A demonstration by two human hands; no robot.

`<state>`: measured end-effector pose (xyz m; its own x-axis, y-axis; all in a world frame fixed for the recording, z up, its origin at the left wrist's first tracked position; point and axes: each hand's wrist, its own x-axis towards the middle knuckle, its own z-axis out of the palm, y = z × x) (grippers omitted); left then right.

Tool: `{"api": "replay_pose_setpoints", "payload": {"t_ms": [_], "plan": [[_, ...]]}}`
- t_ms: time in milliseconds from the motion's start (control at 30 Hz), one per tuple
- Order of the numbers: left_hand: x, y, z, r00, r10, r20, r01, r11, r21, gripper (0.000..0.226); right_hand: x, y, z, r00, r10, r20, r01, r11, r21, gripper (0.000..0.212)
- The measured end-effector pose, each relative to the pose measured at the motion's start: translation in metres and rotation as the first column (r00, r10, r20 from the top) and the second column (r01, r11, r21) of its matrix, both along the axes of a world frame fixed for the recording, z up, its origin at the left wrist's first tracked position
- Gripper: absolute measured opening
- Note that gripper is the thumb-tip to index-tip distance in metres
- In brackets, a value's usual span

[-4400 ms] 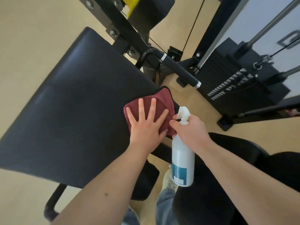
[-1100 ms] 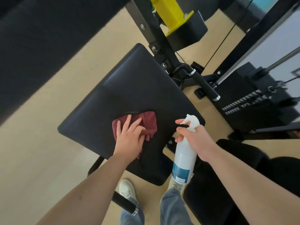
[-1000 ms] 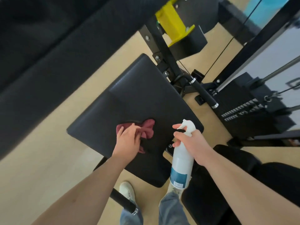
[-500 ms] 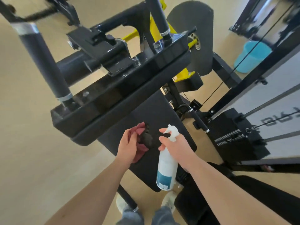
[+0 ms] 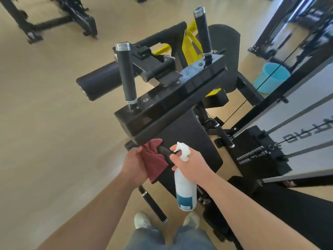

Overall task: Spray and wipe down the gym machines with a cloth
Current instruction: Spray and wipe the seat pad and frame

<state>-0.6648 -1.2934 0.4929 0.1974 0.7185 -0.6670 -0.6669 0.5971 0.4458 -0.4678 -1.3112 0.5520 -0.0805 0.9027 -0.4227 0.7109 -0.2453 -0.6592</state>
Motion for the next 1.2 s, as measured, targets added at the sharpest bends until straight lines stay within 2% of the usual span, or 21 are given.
{"api": "replay_pose_setpoints", "payload": {"t_ms": [67, 100, 200, 333, 467, 567, 700, 900, 1000, 1100, 1200], "plan": [[-0.009, -0.003, 0.004, 0.988, 0.083, 0.133, -0.084, 0.997, -0.002, 0.076, -0.016, -0.003, 0.010, 0.997, -0.032, -0.068, 0.035, 0.998, 0.049, 0.013], [-0.011, -0.003, 0.009, 0.977, 0.101, 0.189, -0.101, 0.995, -0.008, 0.080, -0.022, -0.004, 0.014, 0.993, -0.053, -0.108, 0.062, 0.995, 0.081, 0.011], [-0.008, -0.006, 0.008, 0.949, 0.107, 0.295, -0.106, 0.994, -0.019, 0.063, -0.031, -0.003, 0.020, 0.986, -0.014, -0.168, 0.045, 0.982, 0.183, 0.015], [0.006, -0.002, 0.014, 0.879, 0.196, 0.435, -0.208, 0.978, -0.021, 0.077, -0.023, 0.006, 0.010, 0.974, -0.032, -0.224, 0.078, 0.977, 0.201, 0.021], [0.026, 0.004, 0.022, 0.850, 0.299, 0.435, -0.319, 0.947, -0.027, 0.077, -0.001, 0.020, -0.004, 0.984, 0.001, -0.177, 0.044, 0.968, 0.248, 0.024], [0.046, 0.011, 0.017, 0.863, 0.307, 0.401, -0.318, 0.947, -0.041, 0.068, 0.024, 0.037, -0.013, 0.985, 0.047, -0.163, -0.002, 0.964, 0.267, 0.022], [0.073, 0.031, 0.003, 0.894, 0.295, 0.338, -0.297, 0.954, -0.046, 0.068, 0.059, 0.055, -0.030, 0.978, -0.019, -0.208, 0.069, 0.969, 0.236, 0.023], [0.119, 0.065, 0.001, 0.903, 0.340, 0.263, -0.327, 0.940, -0.092, 0.089, 0.097, 0.095, -0.026, 0.975, -0.010, -0.222, 0.066, 0.967, 0.246, 0.017], [0.138, 0.082, -0.001, 0.911, 0.347, 0.223, -0.328, 0.937, -0.119, 0.088, 0.114, 0.114, -0.033, 0.968, -0.098, -0.229, 0.153, 0.960, 0.235, 0.020], [0.156, 0.098, 0.001, 0.921, 0.329, 0.206, -0.311, 0.943, -0.118, 0.079, 0.129, 0.130, -0.037, 0.967, -0.171, -0.187, 0.217, 0.940, 0.264, 0.027], [0.169, 0.111, 0.002, 0.931, 0.296, 0.216, -0.279, 0.955, -0.104, 0.077, 0.142, 0.144, -0.031, 0.979, -0.146, -0.145, 0.187, 0.924, 0.332, 0.018]]}}
